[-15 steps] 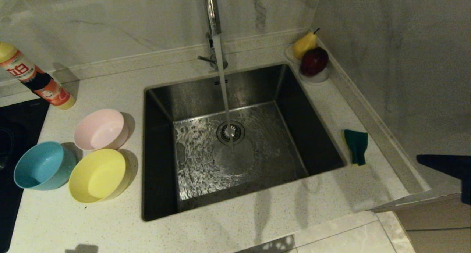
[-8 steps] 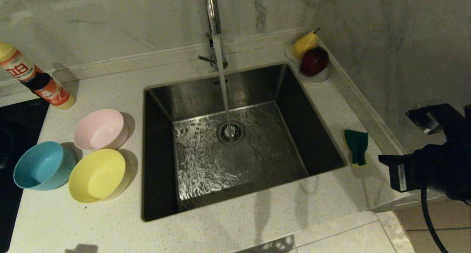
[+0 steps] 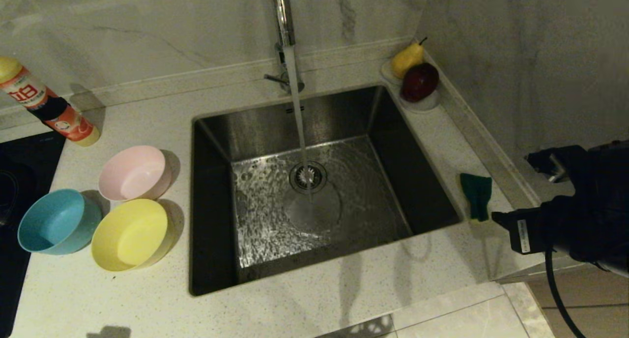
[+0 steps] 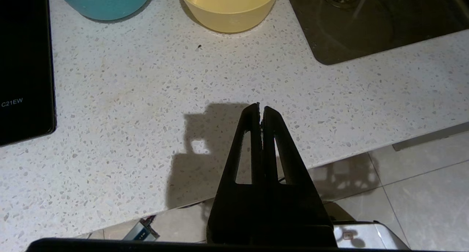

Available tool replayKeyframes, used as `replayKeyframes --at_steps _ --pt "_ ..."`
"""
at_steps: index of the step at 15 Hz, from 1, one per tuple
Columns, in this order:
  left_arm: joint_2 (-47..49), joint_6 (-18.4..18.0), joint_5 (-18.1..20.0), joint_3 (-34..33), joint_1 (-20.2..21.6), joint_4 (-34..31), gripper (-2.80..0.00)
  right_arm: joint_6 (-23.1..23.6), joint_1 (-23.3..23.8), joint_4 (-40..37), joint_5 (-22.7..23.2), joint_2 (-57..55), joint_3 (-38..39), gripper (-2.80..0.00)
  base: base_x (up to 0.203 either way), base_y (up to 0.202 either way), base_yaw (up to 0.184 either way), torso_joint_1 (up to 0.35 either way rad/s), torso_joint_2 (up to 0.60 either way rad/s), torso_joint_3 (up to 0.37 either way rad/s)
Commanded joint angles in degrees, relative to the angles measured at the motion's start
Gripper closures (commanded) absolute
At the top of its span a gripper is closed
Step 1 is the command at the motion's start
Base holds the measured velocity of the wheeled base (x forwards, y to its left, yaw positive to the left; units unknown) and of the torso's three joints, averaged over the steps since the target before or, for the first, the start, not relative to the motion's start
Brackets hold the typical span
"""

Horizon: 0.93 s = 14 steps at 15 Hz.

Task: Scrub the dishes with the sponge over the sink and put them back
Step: Pick up a bowl and the sponge

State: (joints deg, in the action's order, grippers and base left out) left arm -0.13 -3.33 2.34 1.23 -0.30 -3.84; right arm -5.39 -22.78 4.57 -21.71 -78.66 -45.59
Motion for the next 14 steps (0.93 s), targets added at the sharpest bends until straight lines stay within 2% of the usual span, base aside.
replayKeyframes --at_steps 1,4,9,14 --pt "0.1 0.0 0.0 0.0 0.0 0.0 0.0 -2.4 0.0 0.1 -0.1 -2.1 -0.3 -2.8 0.0 0.0 0.0 0.0 0.0 0.0" --pt "0.1 0.0 0.0 0.0 0.0 0.0 0.0 -4.0 0.4 0.1 0.0 -4.8 -0.8 -2.8 0.0 0.0 0.0 0.0 0.0 0.0" --pt "0.1 0.0 0.0 0.0 0.0 0.0 0.0 -3.6 3.1 5.1 0.1 -8.3 -0.8 -2.8 0.0 0.0 0.0 0.0 0.0 0.0" --pt "0.1 0.0 0.0 0.0 0.0 0.0 0.0 -3.5 3.4 6.3 0.2 -10.3 -1.6 -2.8 0.0 0.0 0.0 0.0 0.0 0.0"
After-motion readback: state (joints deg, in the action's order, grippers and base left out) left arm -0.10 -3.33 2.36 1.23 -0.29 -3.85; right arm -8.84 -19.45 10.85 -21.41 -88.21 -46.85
